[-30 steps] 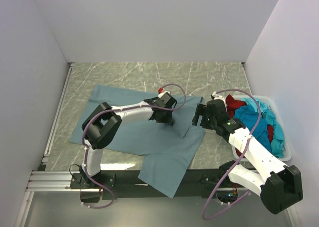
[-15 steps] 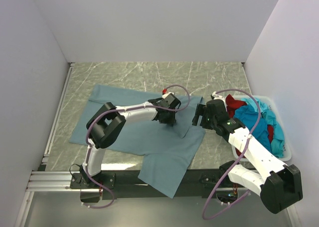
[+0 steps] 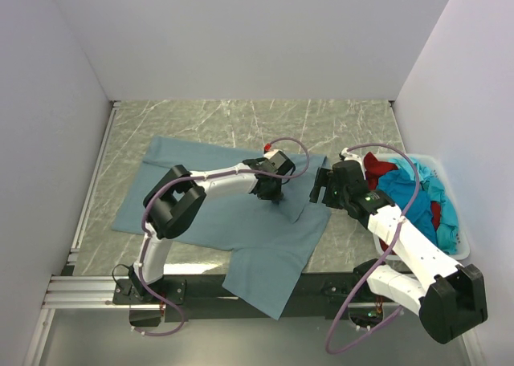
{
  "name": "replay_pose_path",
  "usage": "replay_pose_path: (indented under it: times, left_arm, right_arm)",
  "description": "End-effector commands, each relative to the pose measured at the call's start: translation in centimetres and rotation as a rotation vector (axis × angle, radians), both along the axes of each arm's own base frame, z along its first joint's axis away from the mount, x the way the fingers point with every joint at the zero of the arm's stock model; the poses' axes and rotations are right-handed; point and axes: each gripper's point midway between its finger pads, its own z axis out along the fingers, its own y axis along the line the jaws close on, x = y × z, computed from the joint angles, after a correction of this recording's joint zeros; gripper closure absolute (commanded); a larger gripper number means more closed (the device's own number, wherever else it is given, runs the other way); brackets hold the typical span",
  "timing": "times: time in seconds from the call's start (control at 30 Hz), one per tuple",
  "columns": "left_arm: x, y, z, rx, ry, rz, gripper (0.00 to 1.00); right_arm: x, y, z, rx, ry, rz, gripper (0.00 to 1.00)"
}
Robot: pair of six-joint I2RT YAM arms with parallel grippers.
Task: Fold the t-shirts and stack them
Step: Fold the tshirt
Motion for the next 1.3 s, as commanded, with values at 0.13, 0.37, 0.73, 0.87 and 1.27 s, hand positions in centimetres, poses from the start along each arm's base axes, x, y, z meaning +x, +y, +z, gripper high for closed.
replay_pose_path:
  times: [0.13, 0.37, 0.73, 0.87, 1.27]
  left_arm:
    - [-0.4, -0.2, 1.1, -0.002, -0.014, 0.001, 0.99]
    - [-0.3, 0.4, 3.2, -0.031, -0.061, 0.011, 1.00]
    - [-1.0, 2.5, 4.1, -0.007, -0.084, 0.037, 1.00]
    - [-1.4, 3.1, 4.1, 0.006, -0.082, 0.042, 1.00]
    - [-1.7, 6.0, 4.8, 0.061, -0.123, 0.099, 1.00]
  right_arm:
    - [0.4, -0.4, -0.1, -0.013, -0.021, -0.012, 0.09]
    - [0.4, -0.5, -0.1, -0.015, -0.022, -0.014, 0.09]
    - [0.4, -0.5, -0.2, -0.018, -0.018, -0.014, 0.10]
    - [0.4, -0.4, -0.3, -0.016, -0.014, -0.009, 0.10]
    - [0.4, -0.2, -0.4, -0.011, -0.009, 0.005, 0.10]
